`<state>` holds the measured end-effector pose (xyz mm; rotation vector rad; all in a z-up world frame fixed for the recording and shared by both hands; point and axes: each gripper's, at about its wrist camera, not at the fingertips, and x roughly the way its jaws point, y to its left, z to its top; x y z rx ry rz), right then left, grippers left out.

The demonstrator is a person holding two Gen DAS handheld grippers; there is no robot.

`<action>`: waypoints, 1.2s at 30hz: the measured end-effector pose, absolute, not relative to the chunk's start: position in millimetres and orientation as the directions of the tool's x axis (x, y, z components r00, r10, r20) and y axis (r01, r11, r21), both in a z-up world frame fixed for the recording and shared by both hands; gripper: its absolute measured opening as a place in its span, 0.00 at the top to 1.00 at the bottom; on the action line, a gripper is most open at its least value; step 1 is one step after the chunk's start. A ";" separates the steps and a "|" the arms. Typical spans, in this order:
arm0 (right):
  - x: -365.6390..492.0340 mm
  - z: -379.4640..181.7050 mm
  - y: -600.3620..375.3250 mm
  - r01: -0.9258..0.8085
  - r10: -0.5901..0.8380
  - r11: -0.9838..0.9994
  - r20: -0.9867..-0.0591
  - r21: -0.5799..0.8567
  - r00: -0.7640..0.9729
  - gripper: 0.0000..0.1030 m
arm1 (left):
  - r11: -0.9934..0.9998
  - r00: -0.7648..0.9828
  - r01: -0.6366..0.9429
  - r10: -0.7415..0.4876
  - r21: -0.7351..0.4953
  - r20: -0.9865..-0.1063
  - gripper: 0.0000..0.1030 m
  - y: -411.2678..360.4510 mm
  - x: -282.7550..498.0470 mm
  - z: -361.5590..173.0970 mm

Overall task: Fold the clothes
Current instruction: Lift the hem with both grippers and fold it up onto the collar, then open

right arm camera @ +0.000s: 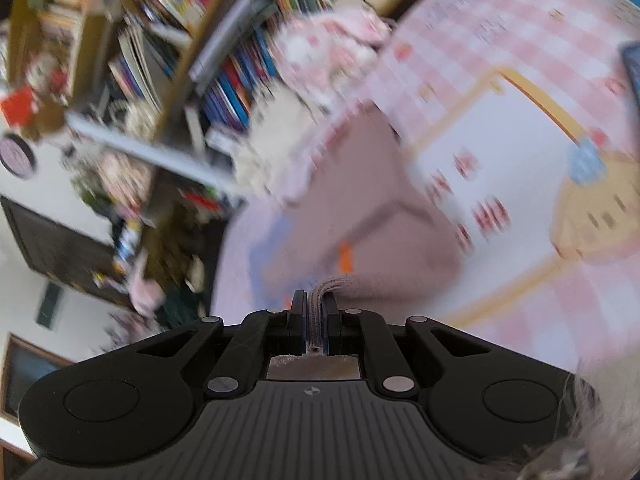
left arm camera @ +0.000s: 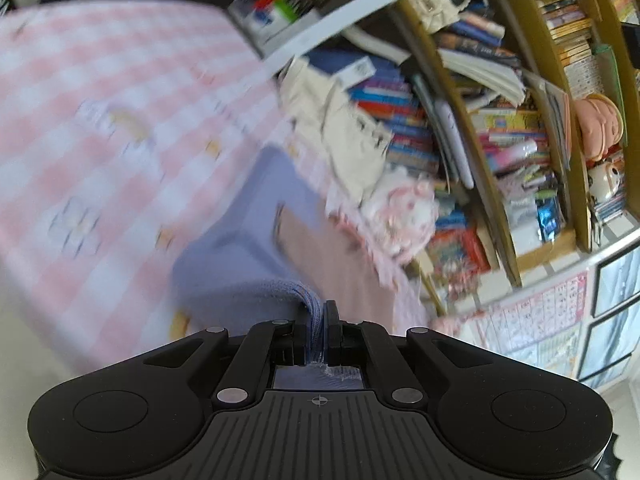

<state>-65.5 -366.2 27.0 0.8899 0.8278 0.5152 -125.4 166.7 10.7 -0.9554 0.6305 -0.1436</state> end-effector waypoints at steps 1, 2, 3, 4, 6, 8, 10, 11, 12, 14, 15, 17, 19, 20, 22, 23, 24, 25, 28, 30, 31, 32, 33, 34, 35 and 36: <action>-56.7 30.6 -364.1 -0.073 0.687 0.548 -0.399 0.833 0.607 0.93 | 0.597 0.821 -0.146 -0.372 -0.789 -0.433 0.96 165.7 -116.3 14.2; -48.5 33.5 -362.0 -0.075 0.678 0.552 -0.394 0.830 0.621 0.93 | 0.608 0.827 -0.133 -0.367 -0.783 -0.426 0.96 163.6 -107.5 16.6; -40.5 35.5 -360.2 -0.070 0.671 0.549 -0.389 0.833 0.632 0.93 | 0.614 0.831 -0.123 -0.365 -0.780 -0.419 0.96 163.4 -97.9 19.5; -32.2 37.5 -358.9 -0.067 0.666 0.542 -0.380 0.837 0.642 0.93 | 0.620 0.836 -0.112 -0.364 -0.777 -0.411 0.96 163.2 -88.1 22.4; -15.4 41.8 -356.8 -0.065 0.658 0.527 -0.359 0.847 0.661 0.93 | 0.624 0.846 -0.090 -0.364 -0.776 -0.390 0.96 163.6 -68.8 27.6; -0.3 48.1 -353.6 -0.064 0.646 0.525 -0.348 0.848 0.679 0.93 | 0.619 0.849 -0.080 -0.368 -0.782 -0.378 0.96 165.6 -53.2 29.3; 13.0 52.6 -349.5 -0.058 0.629 0.535 -0.352 0.843 0.693 0.93 | 0.620 0.848 -0.079 -0.370 -0.780 -0.380 0.96 168.1 -37.0 30.8; 19.9 52.1 -346.8 -0.049 0.621 0.541 -0.359 0.840 0.696 0.93 | 0.621 0.847 -0.080 -0.371 -0.780 -0.382 0.96 168.8 -30.4 30.5; 25.9 50.0 -344.7 -0.040 0.615 0.546 -0.367 0.837 0.698 0.93 | 0.616 0.850 -0.079 -0.369 -0.783 -0.377 0.96 169.6 -24.3 28.8; 37.8 45.9 -340.3 -0.021 0.602 0.555 -0.384 0.832 0.700 0.93 | 0.611 0.845 -0.090 -0.372 -0.787 -0.385 0.96 171.6 -14.4 23.5; 43.8 43.8 -338.1 -0.012 0.595 0.560 -0.392 0.829 0.702 0.93 | 0.608 0.840 -0.095 -0.376 -0.788 -0.391 0.96 173.1 -9.1 20.6; 55.6 37.3 -335.3 0.012 0.586 0.556 -0.402 0.831 0.704 0.93 | 0.602 0.831 -0.107 -0.383 -0.792 -0.403 0.96 176.2 1.8 14.8; 64.9 31.6 -334.1 0.035 0.576 0.547 -0.407 0.836 0.708 0.93 | 0.600 0.821 -0.113 -0.393 -0.792 -0.415 0.96 179.3 15.5 10.7; 69.8 29.0 -333.2 0.047 0.571 0.545 -0.412 0.837 0.710 0.93 | 0.602 0.815 -0.115 -0.397 -0.790 -0.421 0.96 180.3 21.8 8.9; 79.8 25.1 -331.2 0.065 0.559 0.549 -0.424 0.833 0.712 0.93 | 0.606 0.805 -0.121 -0.404 -0.786 -0.435 0.96 182.6 34.3 5.5; 85.5 23.0 -330.3 0.075 0.551 0.554 -0.433 0.829 0.713 0.93 | 0.607 0.797 -0.127 -0.408 -0.784 -0.445 0.96 184.0 42.2 2.5; 91.2 20.9 -329.3 0.084 0.544 0.559 -0.441 0.825 0.714 0.93 | 0.610 0.790 -0.134 -0.410 -0.781 -0.455 0.96 184.7 48.5 -0.3; 96.6 18.7 -328.3 0.094 0.536 0.563 -0.450 0.821 0.714 0.93 | 0.612 0.783 -0.140 -0.413 -0.778 -0.465 0.96 185.4 54.8 -3.2; 116.2 9.4 -326.1 0.126 0.513 0.584 -0.485 0.802 0.709 0.92 | 0.631 0.754 -0.163 -0.416 -0.758 -0.509 0.95 186.3 76.0 -14.4; 130.7 1.5 -324.3 0.149 0.492 0.613 -0.522 0.776 0.696 0.90 | 0.652 0.730 -0.195 -0.403 -0.733 -0.552 0.89 186.3 88.9 -21.4; 136.6 -1.5 -322.9 0.158 0.475 0.635 -0.543 0.756 0.692 0.90 | 0.667 0.716 -0.201 -0.400 -0.717 -0.572 0.88 185.5 94.1 -22.5; 141.4 -3.7 -321.7 0.172 0.451 0.659 -0.567 0.732 0.689 0.89 | 0.683 0.702 -0.205 -0.396 -0.701 -0.591 0.87 184.7 99.1 -23.2; 145.0 -4.8 -321.2 0.183 0.426 0.682 -0.588 0.708 0.687 0.87 | 0.702 0.693 -0.195 -0.396 -0.685 -0.603 0.87 183.7 102.9 -21.5; 146.0 -3.7 -320.8 0.183 0.409 0.699 -0.596 0.691 0.691 0.80 | 0.720 0.689 -0.181 -0.393 -0.670 -0.609 0.87 183.1 104.8 -18.3; 145.8 -1.3 -320.3 0.175 0.394 0.715 -0.597 0.676 0.698 0.75 | 0.733 0.695 -0.160 -0.392 -0.661 -0.602 0.86 183.3 104.6 -14.6; 144.9 1.8 -318.5 0.158 0.380 0.737 -0.596 0.657 0.707 0.64 | 0.747 0.706 -0.138 -0.387 -0.651 -0.593 0.86 183.8 103.2 -10.5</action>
